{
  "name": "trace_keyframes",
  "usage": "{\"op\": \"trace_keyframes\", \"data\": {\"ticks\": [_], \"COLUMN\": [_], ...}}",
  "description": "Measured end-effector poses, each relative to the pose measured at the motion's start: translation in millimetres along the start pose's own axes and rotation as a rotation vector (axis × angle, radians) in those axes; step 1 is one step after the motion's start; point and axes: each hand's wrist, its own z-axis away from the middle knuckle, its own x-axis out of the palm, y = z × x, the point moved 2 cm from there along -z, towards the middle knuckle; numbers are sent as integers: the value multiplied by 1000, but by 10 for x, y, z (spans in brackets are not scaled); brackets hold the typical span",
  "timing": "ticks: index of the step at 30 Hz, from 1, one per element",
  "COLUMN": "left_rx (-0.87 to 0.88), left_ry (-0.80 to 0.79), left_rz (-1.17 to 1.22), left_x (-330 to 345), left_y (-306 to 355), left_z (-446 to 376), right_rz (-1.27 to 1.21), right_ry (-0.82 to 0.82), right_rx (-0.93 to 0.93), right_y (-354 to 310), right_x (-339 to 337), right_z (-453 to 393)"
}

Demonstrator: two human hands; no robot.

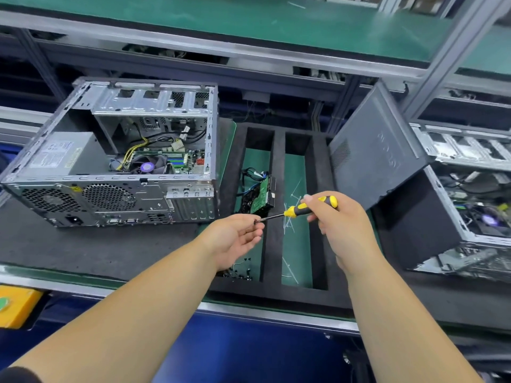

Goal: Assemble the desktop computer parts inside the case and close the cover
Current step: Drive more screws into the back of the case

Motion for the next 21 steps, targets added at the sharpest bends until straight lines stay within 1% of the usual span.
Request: {"op": "trace_keyframes", "data": {"ticks": [7,12,15,18,21], "left_rx": [76,95,133,202,331], "left_ry": [-20,-31,-8,31,45], "left_rz": [-71,-90,-125,-232,-293], "left_x": [-79,-136,-171,-221,-294], "left_y": [97,189,265,355,487], "left_z": [29,128,223,352,514], "right_rz": [-57,-94,-95,-132,-155], "right_ry": [13,-26,-53,-88,-143], "right_rx": [13,-19,-21,-37,-77], "right_y": [-24,-113,-175,-276,-389], "right_x": [23,101,152,228,328], "right_z": [-20,-20,-10,9,36]}}
